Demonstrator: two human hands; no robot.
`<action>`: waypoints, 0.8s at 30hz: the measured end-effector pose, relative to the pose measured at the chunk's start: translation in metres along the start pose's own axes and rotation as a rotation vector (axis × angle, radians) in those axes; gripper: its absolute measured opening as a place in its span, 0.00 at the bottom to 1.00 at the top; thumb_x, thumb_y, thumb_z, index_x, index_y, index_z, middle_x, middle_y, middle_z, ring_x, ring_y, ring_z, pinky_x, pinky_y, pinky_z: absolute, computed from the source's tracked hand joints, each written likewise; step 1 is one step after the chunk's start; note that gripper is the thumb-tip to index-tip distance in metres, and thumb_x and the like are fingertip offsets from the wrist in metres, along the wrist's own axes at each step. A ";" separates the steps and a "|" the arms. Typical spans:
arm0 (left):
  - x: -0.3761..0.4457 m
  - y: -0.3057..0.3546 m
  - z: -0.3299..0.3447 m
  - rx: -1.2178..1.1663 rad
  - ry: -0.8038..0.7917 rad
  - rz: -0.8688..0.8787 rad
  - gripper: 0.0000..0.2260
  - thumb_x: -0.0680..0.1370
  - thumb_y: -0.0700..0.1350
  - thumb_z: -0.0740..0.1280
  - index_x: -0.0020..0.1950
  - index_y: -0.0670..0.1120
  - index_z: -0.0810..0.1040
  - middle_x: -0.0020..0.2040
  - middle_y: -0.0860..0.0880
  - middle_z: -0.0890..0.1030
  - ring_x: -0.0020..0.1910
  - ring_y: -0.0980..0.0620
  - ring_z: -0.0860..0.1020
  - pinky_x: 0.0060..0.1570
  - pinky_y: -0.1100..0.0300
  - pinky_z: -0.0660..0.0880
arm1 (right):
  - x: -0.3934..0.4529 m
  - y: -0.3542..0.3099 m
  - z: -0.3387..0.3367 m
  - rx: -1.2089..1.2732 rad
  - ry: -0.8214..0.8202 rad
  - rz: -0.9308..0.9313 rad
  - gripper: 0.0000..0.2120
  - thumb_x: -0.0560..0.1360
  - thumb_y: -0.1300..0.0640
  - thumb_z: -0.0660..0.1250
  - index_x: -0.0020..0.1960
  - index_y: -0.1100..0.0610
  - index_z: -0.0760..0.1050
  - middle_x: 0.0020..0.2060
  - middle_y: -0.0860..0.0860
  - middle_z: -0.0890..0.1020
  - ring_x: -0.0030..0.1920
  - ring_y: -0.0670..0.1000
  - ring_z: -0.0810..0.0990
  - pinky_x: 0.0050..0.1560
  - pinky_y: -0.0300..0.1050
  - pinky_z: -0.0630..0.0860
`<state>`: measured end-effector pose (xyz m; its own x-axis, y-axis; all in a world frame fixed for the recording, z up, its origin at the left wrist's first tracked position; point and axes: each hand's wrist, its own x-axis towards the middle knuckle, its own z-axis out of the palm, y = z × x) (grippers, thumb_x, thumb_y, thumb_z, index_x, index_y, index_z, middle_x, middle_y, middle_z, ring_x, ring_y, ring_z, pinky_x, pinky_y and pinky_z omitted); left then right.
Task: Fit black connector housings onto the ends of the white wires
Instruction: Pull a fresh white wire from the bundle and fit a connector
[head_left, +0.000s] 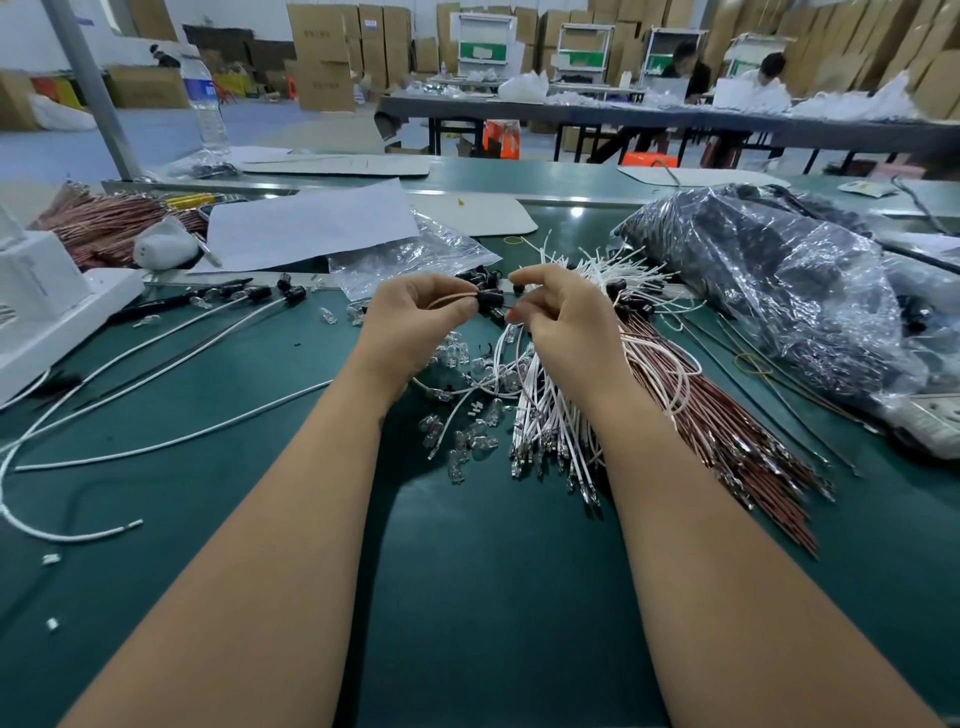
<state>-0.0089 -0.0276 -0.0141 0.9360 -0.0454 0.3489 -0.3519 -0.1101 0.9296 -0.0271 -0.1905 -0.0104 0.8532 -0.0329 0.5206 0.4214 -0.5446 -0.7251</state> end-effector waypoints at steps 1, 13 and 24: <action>-0.001 0.001 0.002 0.013 -0.016 0.011 0.07 0.74 0.34 0.71 0.45 0.46 0.82 0.39 0.52 0.83 0.36 0.64 0.79 0.40 0.72 0.73 | 0.000 0.000 0.002 0.007 -0.013 -0.003 0.13 0.76 0.68 0.65 0.58 0.57 0.77 0.39 0.51 0.84 0.32 0.41 0.76 0.34 0.32 0.69; 0.002 -0.004 0.001 0.903 0.094 0.284 0.05 0.80 0.44 0.64 0.51 0.45 0.79 0.50 0.47 0.81 0.51 0.49 0.74 0.53 0.55 0.65 | 0.001 -0.002 0.011 -0.431 -0.071 -0.055 0.08 0.80 0.59 0.62 0.55 0.57 0.78 0.47 0.53 0.82 0.47 0.54 0.78 0.49 0.50 0.74; -0.002 -0.003 0.000 0.868 0.137 0.435 0.18 0.76 0.41 0.64 0.65 0.50 0.71 0.53 0.54 0.80 0.58 0.50 0.74 0.57 0.59 0.58 | 0.000 -0.005 0.013 -0.369 -0.067 -0.065 0.08 0.81 0.60 0.60 0.55 0.59 0.76 0.48 0.53 0.82 0.46 0.52 0.78 0.46 0.50 0.76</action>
<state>-0.0100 -0.0270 -0.0174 0.6974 -0.1454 0.7018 -0.4951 -0.8058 0.3250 -0.0253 -0.1765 -0.0128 0.8519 0.0599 0.5203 0.3465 -0.8093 -0.4743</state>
